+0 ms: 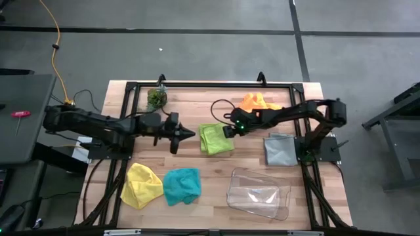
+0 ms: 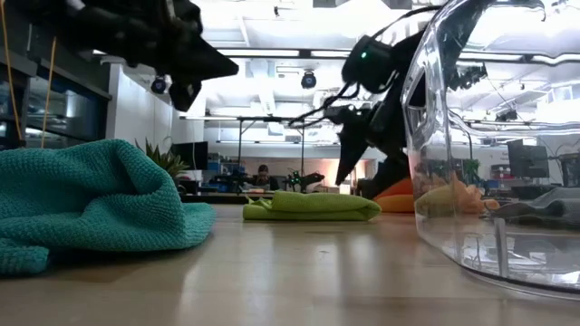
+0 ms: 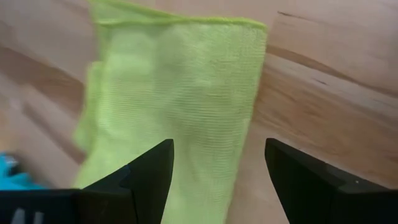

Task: Fold microfiber towels
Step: Stack the green cloth on the gray cloth

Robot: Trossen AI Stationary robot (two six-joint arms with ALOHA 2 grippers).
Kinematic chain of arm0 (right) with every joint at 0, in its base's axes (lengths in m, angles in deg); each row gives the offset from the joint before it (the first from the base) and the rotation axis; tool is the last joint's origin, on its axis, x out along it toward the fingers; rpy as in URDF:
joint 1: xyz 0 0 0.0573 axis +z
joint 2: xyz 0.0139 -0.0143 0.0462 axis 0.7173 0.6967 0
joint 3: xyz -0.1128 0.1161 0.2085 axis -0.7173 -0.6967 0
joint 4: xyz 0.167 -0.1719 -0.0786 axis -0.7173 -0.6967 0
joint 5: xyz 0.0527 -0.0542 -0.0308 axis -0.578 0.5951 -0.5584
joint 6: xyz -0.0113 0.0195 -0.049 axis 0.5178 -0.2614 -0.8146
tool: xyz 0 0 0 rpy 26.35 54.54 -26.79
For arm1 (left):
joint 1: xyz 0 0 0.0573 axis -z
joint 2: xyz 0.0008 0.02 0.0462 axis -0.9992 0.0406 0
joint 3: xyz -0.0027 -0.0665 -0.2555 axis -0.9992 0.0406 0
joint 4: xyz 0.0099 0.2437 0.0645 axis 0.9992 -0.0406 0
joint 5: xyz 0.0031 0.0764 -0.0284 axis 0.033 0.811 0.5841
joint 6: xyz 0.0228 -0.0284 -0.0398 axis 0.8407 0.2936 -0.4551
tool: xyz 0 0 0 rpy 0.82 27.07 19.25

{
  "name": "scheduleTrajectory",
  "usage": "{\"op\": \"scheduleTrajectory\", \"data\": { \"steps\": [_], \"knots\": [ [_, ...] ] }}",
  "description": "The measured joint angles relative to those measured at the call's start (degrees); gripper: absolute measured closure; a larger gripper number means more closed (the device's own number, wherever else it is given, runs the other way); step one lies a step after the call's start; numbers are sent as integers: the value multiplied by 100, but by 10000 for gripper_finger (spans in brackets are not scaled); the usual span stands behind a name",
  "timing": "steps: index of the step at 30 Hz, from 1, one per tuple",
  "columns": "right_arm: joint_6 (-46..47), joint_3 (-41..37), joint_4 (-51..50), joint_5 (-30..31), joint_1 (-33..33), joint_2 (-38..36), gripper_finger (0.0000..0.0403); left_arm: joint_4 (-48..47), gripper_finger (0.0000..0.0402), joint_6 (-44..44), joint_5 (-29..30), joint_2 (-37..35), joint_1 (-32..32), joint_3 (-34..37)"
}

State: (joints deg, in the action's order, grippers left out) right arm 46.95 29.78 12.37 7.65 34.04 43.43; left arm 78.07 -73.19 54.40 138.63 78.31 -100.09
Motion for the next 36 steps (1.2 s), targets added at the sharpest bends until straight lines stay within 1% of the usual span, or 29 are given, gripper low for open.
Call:
{"op": "scheduleTrajectory", "data": {
  "steps": [4, 11, 15, 18, 20, 22, 24, 28, 29, 32, 34, 36],
  "knots": [
    [-124, 216, -180, -80, 12, 282, 158, 135, 401, -295, 301, -199, 273, 147],
    [67, 454, -53, -171, 163, 695, 158, 107, 401, -346, 800, -244, 620, 162],
    [152, 608, 14, -141, 268, 859, 160, 83, 401, -346, 862, -244, 655, 162],
    [192, 663, 10, -23, 318, 911, 173, 68, 401, -346, 864, -242, 653, 162],
    [193, 653, 14, 30, 321, 914, 193, 61, 401, -346, 864, -242, 653, 162],
    [193, 651, -48, 130, 322, 919, 223, 59, 401, -346, 864, -242, 653, 162],
    [132, 649, -113, 207, 323, 920, 265, 50, 401, -346, 864, -242, 653, 162],
    [-109, 635, -180, 286, 323, 909, 374, -11, 401, -346, 864, -242, 653, 162],
    [-149, 635, -177, 254, 322, 882, 388, -52, 401, -346, 861, -242, 653, 160],
    [-300, 635, -466, -37, 326, 615, 390, -166, 401, -348, 822, -239, 653, 160],
    [-480, 635, -858, -35, 380, 389, 398, -225, 401, -348, 820, -239, 653, 160],
    [-587, 635, -1255, -6, 422, 123, 398, -247, 401, -348, 820, -239, 653, 160]
  ]
}}
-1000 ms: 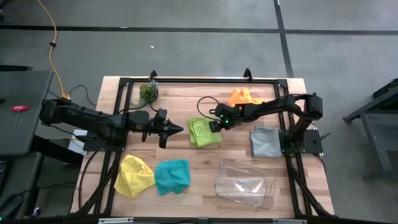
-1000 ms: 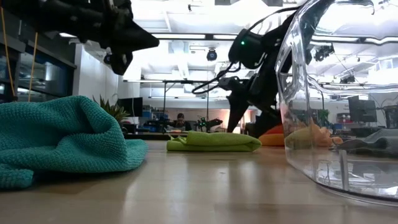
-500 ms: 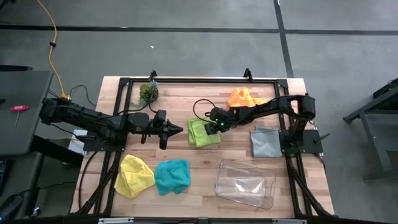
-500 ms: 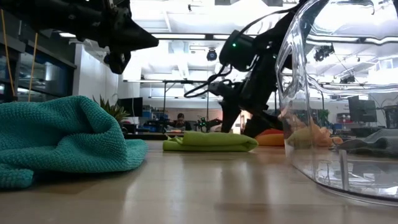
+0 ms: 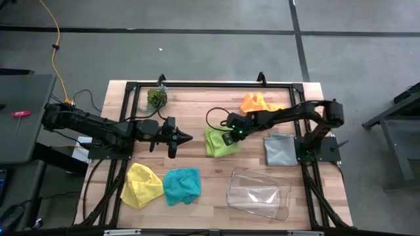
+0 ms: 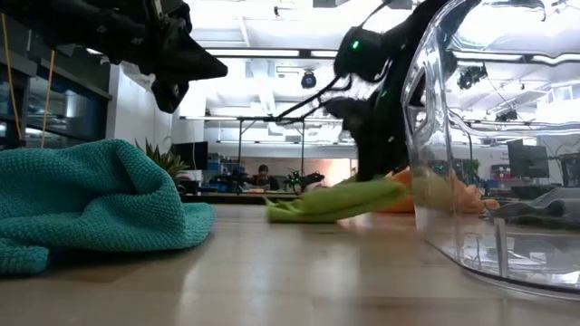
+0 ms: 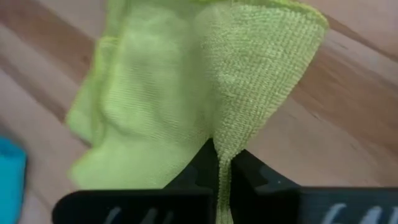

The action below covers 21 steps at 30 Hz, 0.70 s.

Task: Fold microfiber towels
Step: Stack the green cloth on the gray cloth

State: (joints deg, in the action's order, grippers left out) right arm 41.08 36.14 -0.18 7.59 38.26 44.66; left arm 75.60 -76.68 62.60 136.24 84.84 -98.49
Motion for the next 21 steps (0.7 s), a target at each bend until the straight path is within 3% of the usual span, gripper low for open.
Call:
{"op": "scheduleTrajectory", "data": {
  "steps": [9, 21],
  "knots": [
    [-200, 0, -2114, 191, 379, -1336, 402, 4, 401, 1, -2, 2, -4, 0],
    [1169, -140, -4456, 468, 1067, -2942, 402, 4, 401, 2, -2, 2, -11, -2]
  ]
}}
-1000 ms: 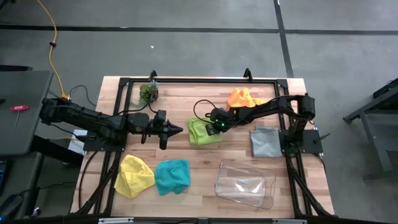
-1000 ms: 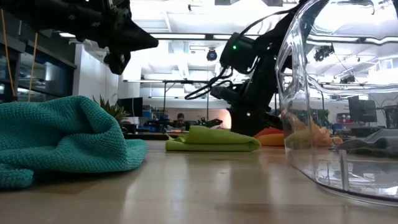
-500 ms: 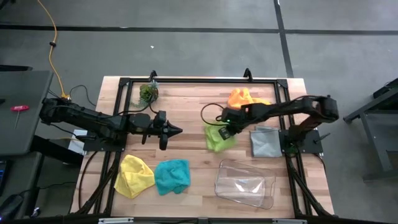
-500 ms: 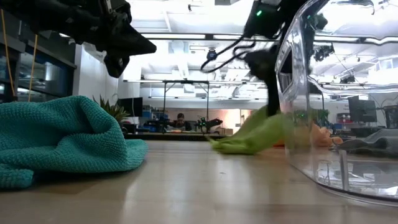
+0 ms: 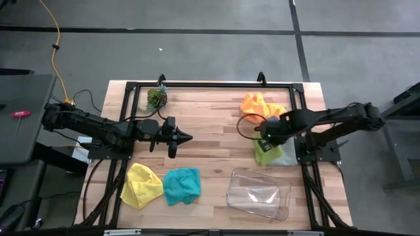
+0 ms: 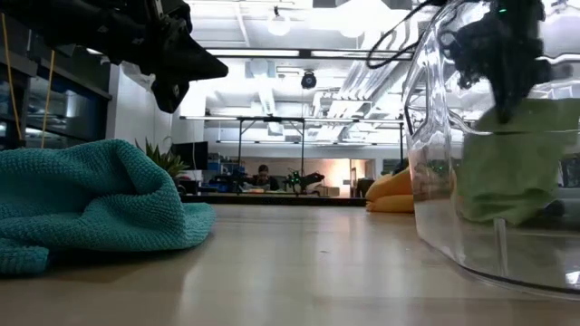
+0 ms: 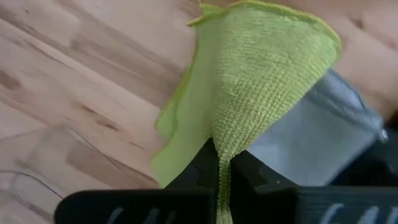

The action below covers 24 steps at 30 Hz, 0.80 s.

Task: Fold microfiber towels
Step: Stack the green cloth on the gray cloth

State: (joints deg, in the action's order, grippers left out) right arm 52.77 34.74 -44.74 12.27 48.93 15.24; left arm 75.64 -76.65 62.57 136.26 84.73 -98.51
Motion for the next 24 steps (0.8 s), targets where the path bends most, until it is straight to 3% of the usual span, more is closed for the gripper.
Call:
{"op": "scheduleTrajectory", "data": {
  "steps": [9, 24],
  "knots": [
    [1705, -826, 19, 258, 576, -717, 403, 2, 401, -1, 2, 0, 0, 0],
    [2658, -1399, -313, 166, 872, -874, 403, 2, 401, -7, 2, 0, -2, 0]
  ]
}}
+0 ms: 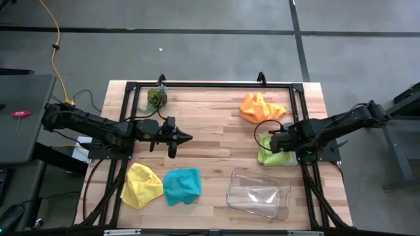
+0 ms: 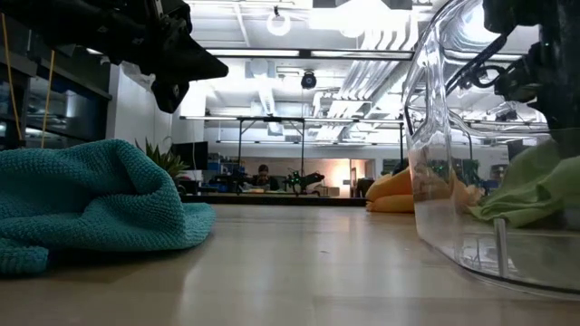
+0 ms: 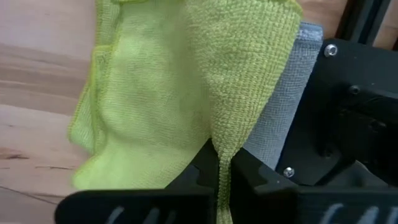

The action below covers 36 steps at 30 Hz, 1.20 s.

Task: Fold microfiber towels
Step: Stack the green cloth on the gray cloth

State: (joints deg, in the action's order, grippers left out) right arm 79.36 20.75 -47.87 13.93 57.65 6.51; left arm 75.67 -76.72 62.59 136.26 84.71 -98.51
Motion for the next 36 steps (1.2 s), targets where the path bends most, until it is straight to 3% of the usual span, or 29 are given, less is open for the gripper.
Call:
{"op": "scheduleTrajectory", "data": {
  "steps": [14, 36],
  "knots": [
    [-46, 4, -20, -154, -4, 581, 403, 0, 401, 2, -2, 0, 1, 0],
    [293, 12, -79, -5, 297, 3544, 403, 0, 401, 160, -6, 0, 1, 0]
  ]
}}
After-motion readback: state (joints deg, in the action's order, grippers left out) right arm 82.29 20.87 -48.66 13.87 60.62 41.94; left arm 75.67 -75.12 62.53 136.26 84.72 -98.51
